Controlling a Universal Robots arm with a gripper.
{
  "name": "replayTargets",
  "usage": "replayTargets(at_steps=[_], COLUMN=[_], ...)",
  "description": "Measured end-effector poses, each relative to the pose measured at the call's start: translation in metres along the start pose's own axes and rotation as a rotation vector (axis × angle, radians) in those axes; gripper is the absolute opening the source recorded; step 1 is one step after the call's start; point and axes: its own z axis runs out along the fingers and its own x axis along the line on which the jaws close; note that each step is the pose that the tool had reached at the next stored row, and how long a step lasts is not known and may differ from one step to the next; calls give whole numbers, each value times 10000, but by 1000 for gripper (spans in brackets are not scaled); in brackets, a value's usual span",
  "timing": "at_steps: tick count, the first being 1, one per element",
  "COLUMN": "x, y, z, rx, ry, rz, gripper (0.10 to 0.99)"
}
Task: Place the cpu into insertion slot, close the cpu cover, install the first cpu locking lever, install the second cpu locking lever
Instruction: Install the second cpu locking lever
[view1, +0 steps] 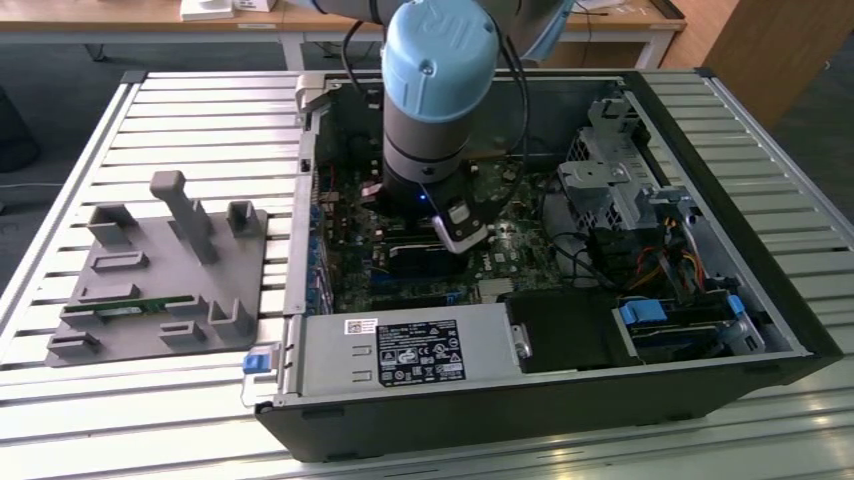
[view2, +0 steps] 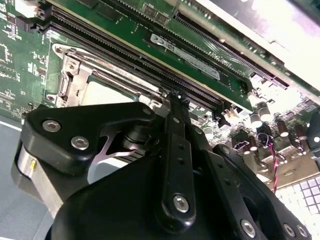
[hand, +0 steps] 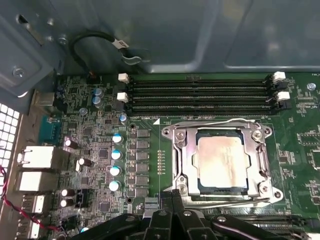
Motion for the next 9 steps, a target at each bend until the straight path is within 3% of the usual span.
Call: replayTargets(at_steps=[9], x=[37], y=[-16], z=[42], rx=[-121], ry=[4], rz=[-3], gripper=[106])
